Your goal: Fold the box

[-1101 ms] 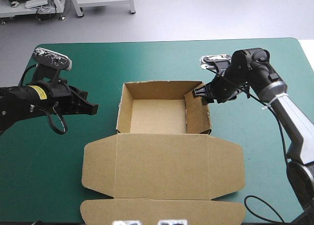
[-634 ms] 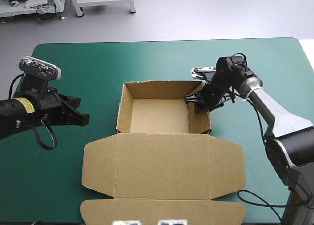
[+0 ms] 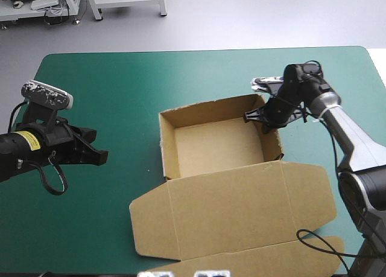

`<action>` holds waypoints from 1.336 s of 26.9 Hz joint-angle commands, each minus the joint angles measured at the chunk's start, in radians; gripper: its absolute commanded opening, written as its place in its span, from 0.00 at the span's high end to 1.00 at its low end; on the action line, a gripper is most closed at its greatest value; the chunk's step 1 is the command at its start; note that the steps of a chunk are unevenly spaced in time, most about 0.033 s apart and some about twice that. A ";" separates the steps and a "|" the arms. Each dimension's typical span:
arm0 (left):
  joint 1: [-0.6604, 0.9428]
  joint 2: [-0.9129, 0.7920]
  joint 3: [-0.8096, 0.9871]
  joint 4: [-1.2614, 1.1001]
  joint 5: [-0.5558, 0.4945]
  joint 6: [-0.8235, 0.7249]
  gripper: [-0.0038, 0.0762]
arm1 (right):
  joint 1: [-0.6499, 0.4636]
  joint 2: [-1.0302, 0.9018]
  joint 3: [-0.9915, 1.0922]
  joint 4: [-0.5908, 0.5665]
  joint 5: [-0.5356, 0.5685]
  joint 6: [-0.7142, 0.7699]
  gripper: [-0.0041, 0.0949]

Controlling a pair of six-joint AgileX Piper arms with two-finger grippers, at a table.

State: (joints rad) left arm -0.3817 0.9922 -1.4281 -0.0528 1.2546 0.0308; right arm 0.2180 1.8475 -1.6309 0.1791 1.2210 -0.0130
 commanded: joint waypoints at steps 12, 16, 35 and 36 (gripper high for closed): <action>-0.005 -0.012 -0.021 -0.009 0.031 -0.004 0.96 | -0.707 -0.167 -0.027 -0.119 -0.003 -0.043 0.97; -0.005 -0.012 -0.021 -0.009 0.031 -0.004 0.96 | -0.735 -0.137 -0.027 -0.187 -0.015 -0.037 0.97; -0.005 -0.010 -0.021 -0.004 0.027 0.005 0.96 | -0.731 -0.201 -0.027 -0.255 0.028 0.013 0.42; -0.005 -0.010 -0.021 -0.004 0.027 0.005 0.96 | -0.731 -0.227 -0.027 -0.234 0.026 0.013 0.42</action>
State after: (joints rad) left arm -0.3817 0.9922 -1.4281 -0.0521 1.2546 0.0345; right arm -0.5085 1.7294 -1.6309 -0.0800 1.2338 0.0000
